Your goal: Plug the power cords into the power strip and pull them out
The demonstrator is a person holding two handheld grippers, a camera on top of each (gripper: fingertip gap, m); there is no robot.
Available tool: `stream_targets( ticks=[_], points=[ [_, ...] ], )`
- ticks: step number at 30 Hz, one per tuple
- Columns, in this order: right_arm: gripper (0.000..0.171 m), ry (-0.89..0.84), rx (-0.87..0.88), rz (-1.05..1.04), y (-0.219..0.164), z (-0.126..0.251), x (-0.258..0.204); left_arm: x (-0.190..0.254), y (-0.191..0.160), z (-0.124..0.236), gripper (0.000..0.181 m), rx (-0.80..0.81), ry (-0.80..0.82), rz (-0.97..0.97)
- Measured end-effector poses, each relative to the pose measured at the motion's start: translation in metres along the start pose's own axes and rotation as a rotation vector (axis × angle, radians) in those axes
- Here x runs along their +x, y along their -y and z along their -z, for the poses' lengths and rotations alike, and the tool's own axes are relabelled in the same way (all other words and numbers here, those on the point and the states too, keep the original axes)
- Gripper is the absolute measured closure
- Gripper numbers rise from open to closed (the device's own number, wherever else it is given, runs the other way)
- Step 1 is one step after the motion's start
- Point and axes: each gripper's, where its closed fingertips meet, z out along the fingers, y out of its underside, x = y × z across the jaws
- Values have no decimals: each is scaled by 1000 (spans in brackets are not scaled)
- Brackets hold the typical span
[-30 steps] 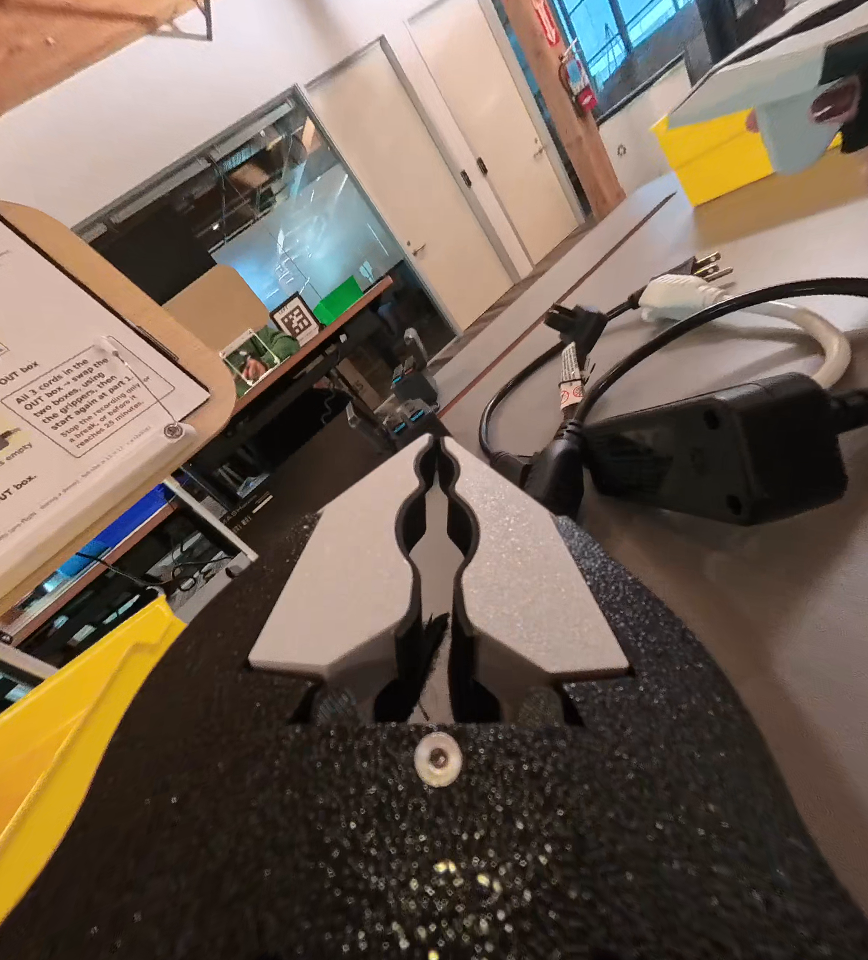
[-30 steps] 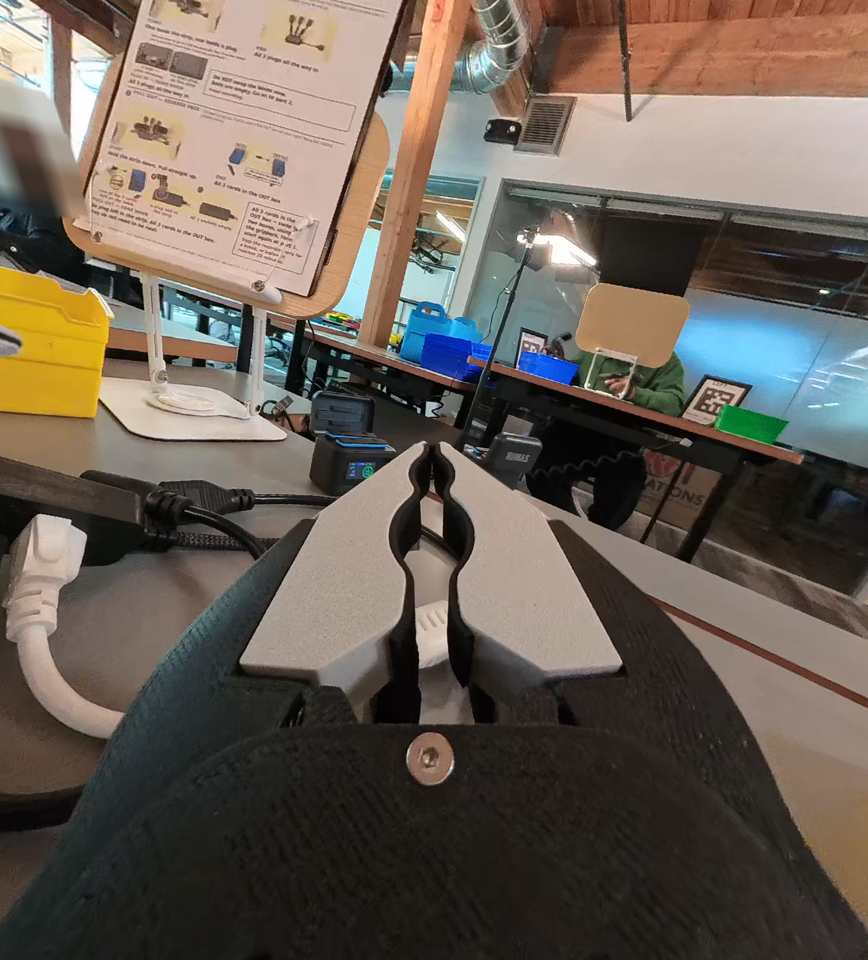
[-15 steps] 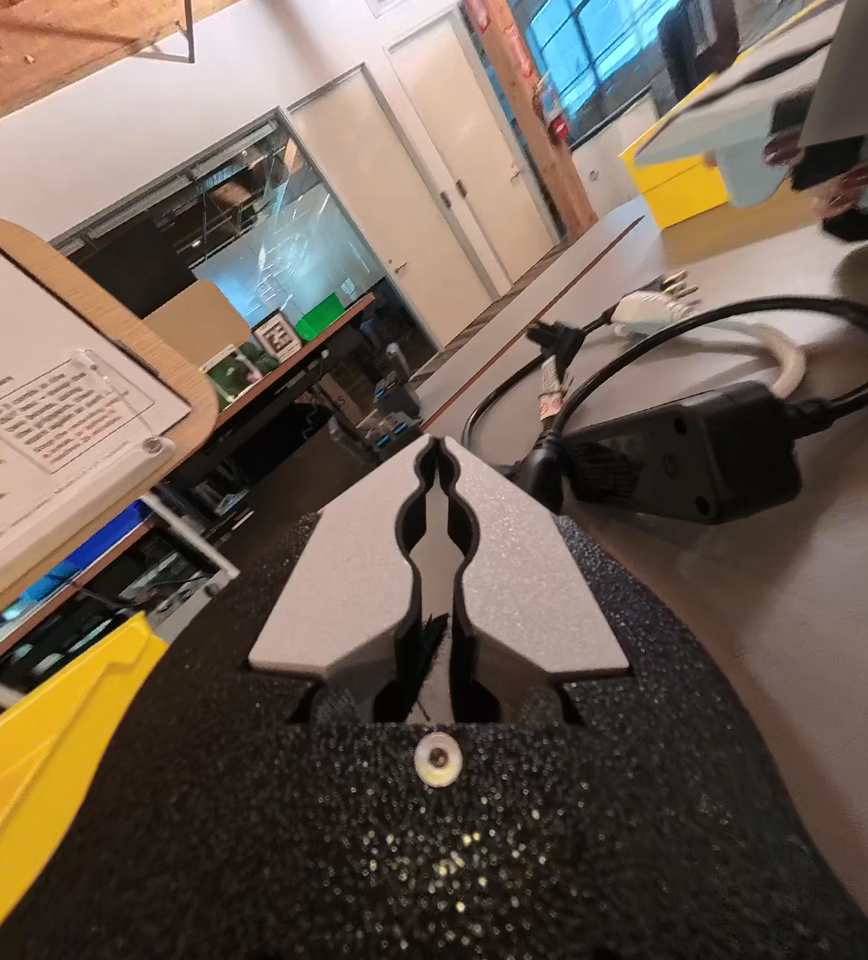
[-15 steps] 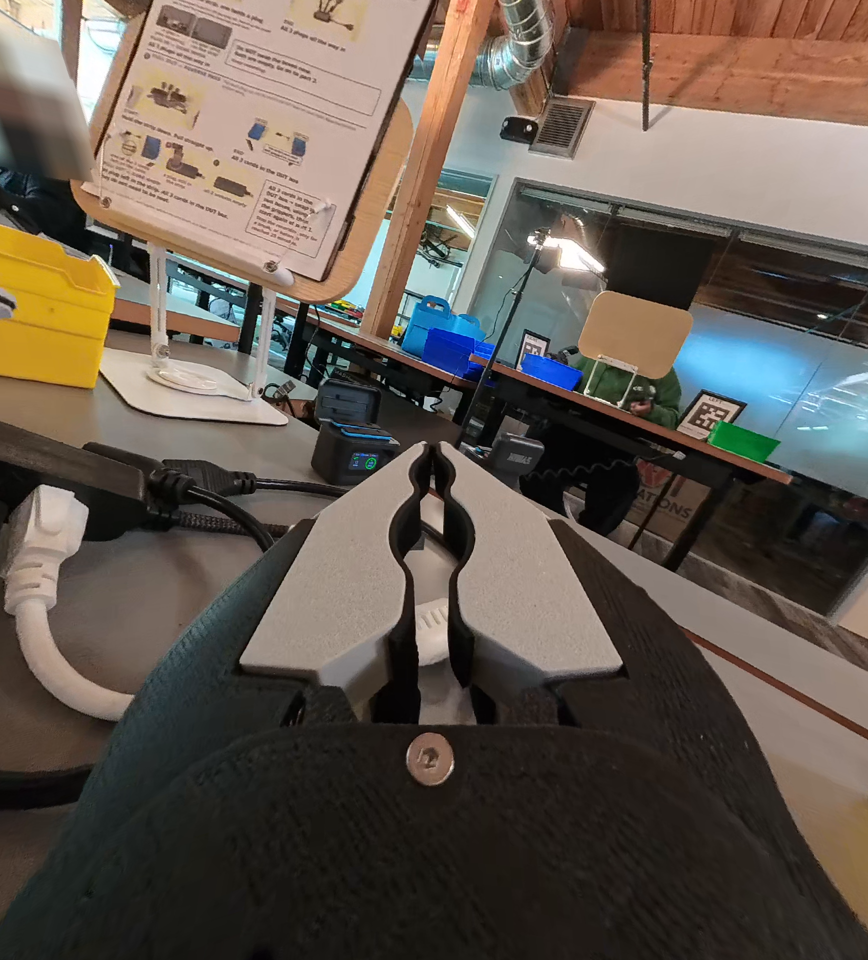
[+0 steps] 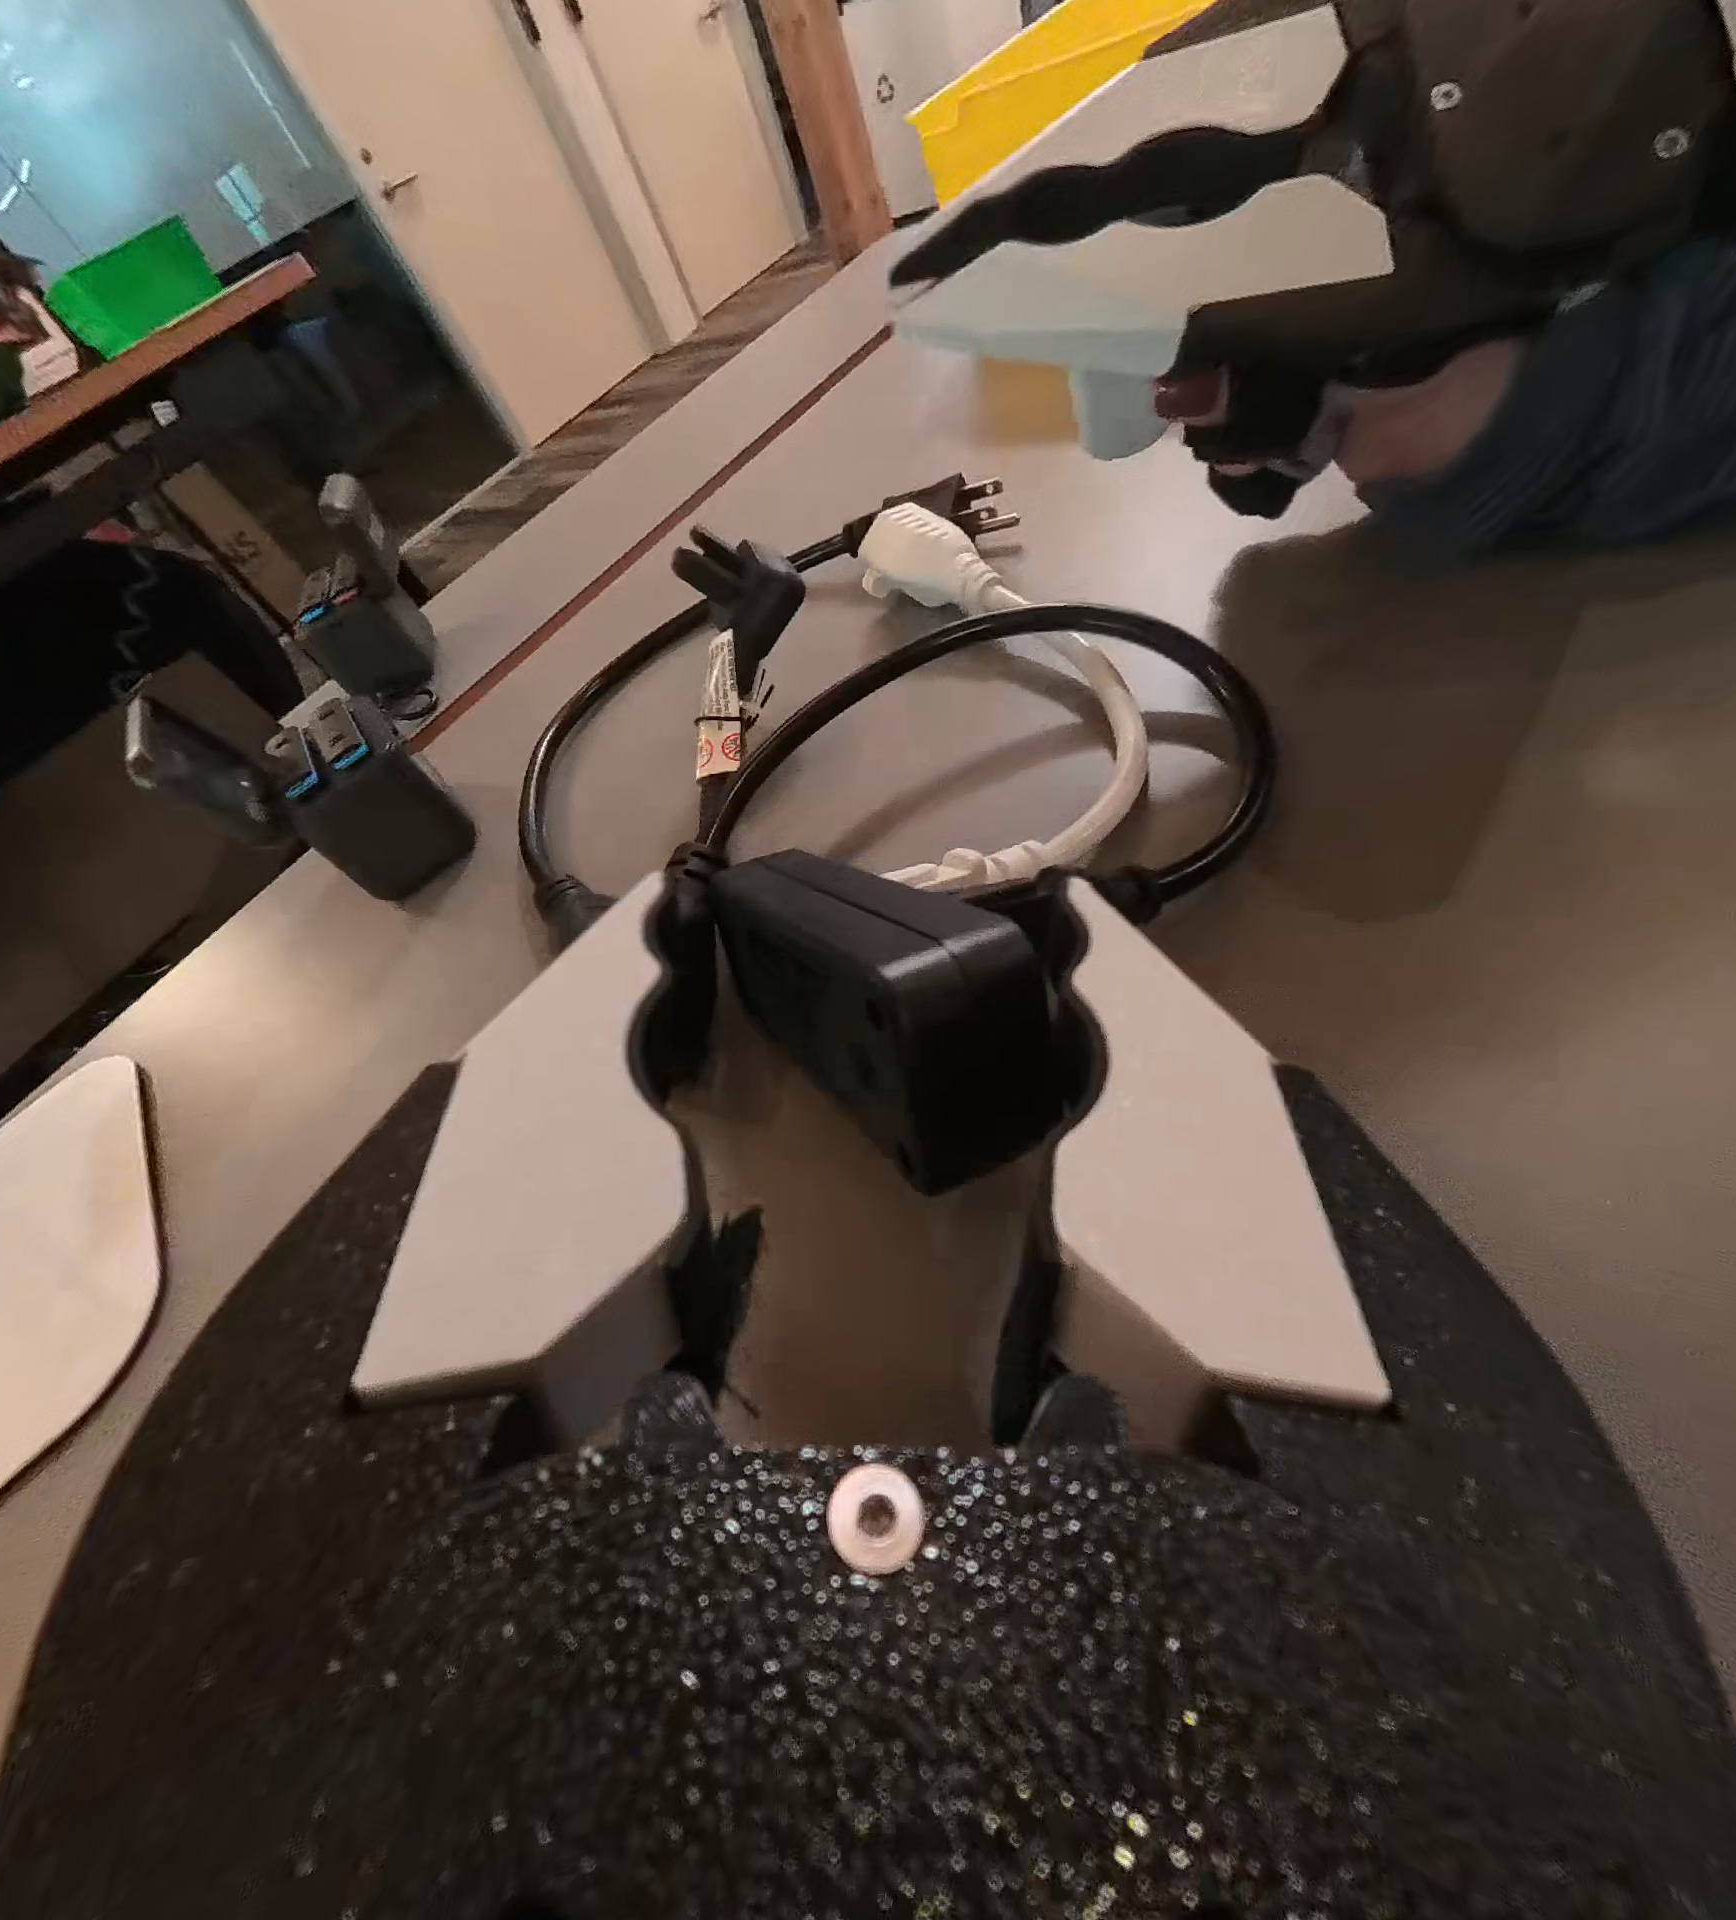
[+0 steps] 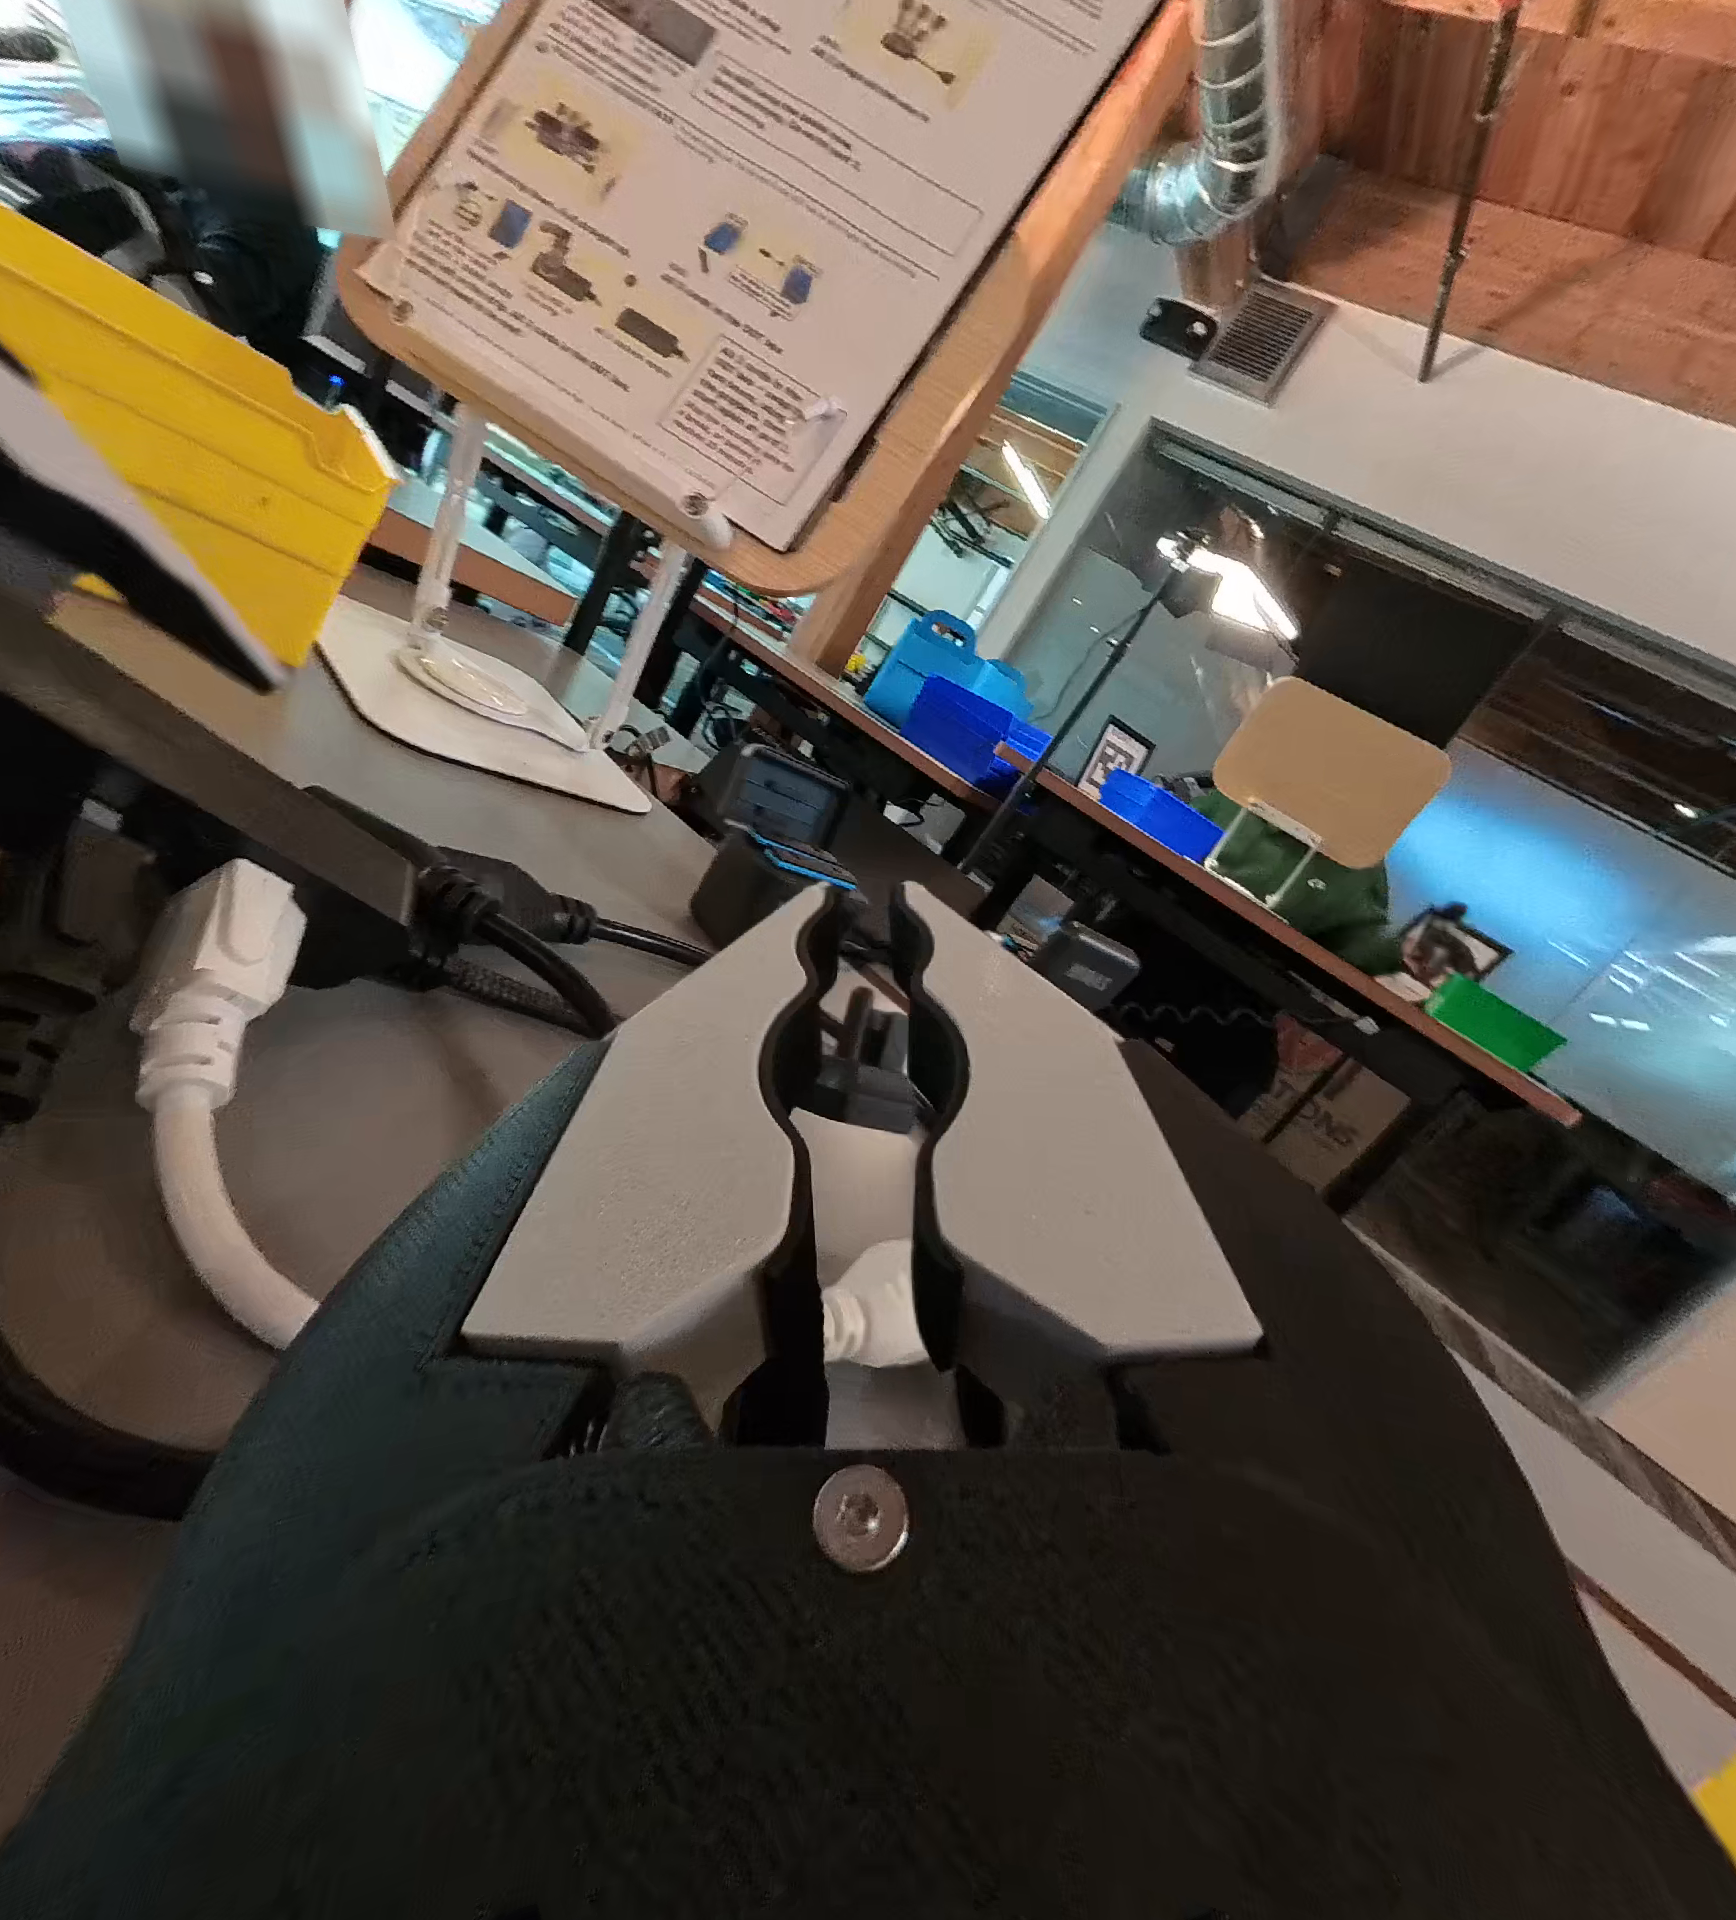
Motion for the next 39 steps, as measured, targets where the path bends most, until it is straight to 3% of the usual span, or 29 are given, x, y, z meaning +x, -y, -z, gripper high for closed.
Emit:
stream_targets(
  ticks=[3, 11, 15, 18, 21, 25, 27, 32, 35, 39],
  points=[
    [159, -60, -24, -44, -6, 1, 14, -1, -2, 1, 141, -18, 33, -74],
    [145, -154, -140, -159, -41, 6, 59, -20, -11, 21, 151, -28, 80, -192],
    [143, -210, -208, -143, -61, 8, 83, -25, -20, 41, 152, 7, 25, -187],
    [143, -145, -285, -142, -69, 2, 80, -35, -26, 52, 155, 2, 11, -164],
    [144, 181, -351, -288, -49, -7, 25, -43, -30, 56, 157, 0, -11, -94],
    [130, 634, -343, -627, 25, 0, -75, -44, -31, 56, 157, 18, -13, -62],
    [130, 669, -334, -625, 44, -2, -111, -44, -31, 56, 157, 24, -7, -57],
    [129, 719, -512, -566, 46, -9, -188, -44, -31, 57, 157, 26, -2, -34],
    [128, 691, -657, -466, 27, -13, -208, -44, -32, 57, 157, 22, 3, -17],
    [135, 712, -773, -518, 18, -14, -227, -44, -32, 57, 157, 17, 10, -8]
  ],
)
